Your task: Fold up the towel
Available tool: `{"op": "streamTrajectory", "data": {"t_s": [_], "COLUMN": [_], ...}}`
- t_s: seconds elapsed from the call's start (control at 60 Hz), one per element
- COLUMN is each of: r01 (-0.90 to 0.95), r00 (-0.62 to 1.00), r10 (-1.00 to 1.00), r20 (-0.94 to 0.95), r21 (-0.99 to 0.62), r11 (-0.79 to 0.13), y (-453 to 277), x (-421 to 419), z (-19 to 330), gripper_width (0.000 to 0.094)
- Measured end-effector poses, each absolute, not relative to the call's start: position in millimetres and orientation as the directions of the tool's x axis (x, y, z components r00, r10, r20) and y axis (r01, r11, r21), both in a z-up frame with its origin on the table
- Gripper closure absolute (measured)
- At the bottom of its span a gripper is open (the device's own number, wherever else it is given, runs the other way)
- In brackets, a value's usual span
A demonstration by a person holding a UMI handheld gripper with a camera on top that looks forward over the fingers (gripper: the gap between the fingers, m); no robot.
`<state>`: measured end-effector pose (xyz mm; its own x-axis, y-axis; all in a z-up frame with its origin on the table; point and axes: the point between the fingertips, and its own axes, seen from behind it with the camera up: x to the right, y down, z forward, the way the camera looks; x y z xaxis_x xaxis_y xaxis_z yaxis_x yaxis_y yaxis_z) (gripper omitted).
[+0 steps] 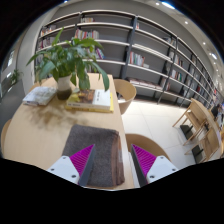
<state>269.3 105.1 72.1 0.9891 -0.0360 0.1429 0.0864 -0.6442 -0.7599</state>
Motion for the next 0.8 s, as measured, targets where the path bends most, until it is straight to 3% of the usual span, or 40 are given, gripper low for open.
{"op": "streamTrajectory", "data": {"t_s": [0.2,0.317,0.45,0.8], "r01": [0.001,-0.035,-0.046,0.012], "r00": [1.000,0.997,0.995,0.996], "r10": [0.002,0.052,0.067,0.086], "r20": [0.000,-0.060,-0.079,-0.028], "r21": [-0.887,-0.919,-0.915,-0.898], "r11": [-0.463,-0.392,-0.400,-0.439], "y": [90.4,56.8,11.1,-89.5], "x": [188.8,142.1,107.4,45.2], "z": [216.4,273.8,289.5,278.4], "gripper_width": [0.0131,0.0131,0.0132,0.0132]}}
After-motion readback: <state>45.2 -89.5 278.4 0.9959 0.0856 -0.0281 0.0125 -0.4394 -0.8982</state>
